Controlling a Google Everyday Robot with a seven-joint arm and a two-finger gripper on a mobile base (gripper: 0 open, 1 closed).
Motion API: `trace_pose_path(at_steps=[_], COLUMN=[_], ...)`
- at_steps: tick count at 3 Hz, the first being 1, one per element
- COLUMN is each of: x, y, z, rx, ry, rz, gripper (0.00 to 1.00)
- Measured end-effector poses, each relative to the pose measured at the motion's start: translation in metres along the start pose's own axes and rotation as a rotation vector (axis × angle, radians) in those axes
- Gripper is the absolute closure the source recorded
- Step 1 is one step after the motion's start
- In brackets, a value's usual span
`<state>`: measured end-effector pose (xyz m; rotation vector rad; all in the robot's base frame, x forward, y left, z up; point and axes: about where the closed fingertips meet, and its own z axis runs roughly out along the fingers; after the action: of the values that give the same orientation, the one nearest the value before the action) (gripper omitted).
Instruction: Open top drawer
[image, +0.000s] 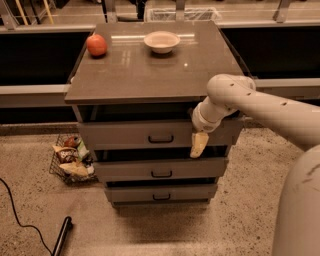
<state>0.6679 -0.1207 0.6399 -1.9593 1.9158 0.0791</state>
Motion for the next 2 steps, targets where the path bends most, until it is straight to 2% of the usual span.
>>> trace_pose_path(at_steps=[1,2], x=[-0.0052,-0.0076], y=[0.0088,0.0107], z=[0.0098,0.0075], rx=[-0.026,-0.029], ry=[-0.026,-0.032], rz=[-0.004,-0.003], gripper=[0.17,0.40])
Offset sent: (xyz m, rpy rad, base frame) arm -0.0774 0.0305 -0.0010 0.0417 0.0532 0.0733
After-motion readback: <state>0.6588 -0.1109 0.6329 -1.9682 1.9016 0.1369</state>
